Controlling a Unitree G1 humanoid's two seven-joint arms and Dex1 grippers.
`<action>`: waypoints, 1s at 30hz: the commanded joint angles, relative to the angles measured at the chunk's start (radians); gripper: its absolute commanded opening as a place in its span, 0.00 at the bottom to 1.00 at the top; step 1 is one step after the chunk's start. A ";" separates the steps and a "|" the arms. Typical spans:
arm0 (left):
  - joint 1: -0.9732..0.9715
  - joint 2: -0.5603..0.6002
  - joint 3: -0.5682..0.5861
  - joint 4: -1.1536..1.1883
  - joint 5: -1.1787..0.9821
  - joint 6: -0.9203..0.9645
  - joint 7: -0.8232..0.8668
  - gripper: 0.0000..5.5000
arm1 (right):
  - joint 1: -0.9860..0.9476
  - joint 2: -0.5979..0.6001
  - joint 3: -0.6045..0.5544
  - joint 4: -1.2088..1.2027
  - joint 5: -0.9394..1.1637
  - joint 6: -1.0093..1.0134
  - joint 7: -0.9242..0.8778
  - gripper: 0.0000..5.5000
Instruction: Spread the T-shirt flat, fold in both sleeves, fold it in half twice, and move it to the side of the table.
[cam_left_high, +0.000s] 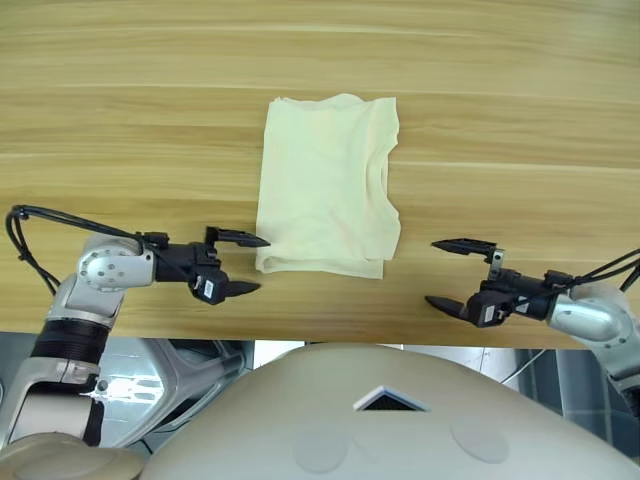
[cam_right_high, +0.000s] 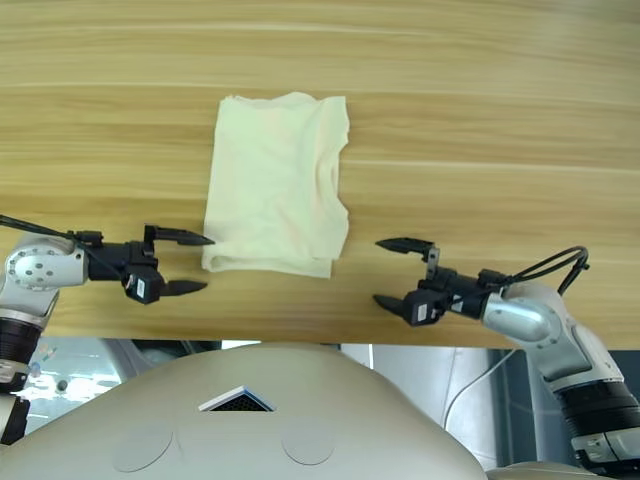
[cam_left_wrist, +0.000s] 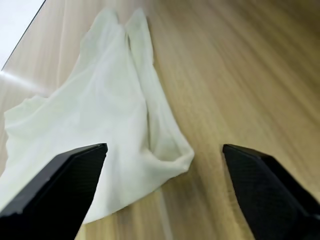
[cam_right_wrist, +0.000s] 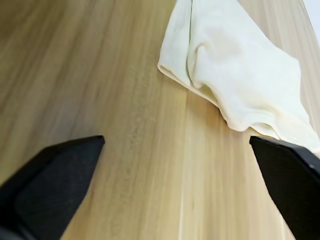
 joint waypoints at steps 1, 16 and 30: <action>-0.011 0.022 -0.037 -0.010 0.021 0.008 0.033 0.78 | -0.079 0.065 0.064 0.023 -0.055 0.056 0.015 0.98; -0.073 0.021 -0.125 0.119 0.233 -0.012 0.224 0.75 | -0.224 0.224 0.203 0.077 -0.129 0.096 -0.026 0.98; -0.085 0.045 -0.208 0.116 0.216 -0.018 0.271 0.31 | -0.279 0.250 0.260 0.175 -0.151 0.093 -0.049 0.64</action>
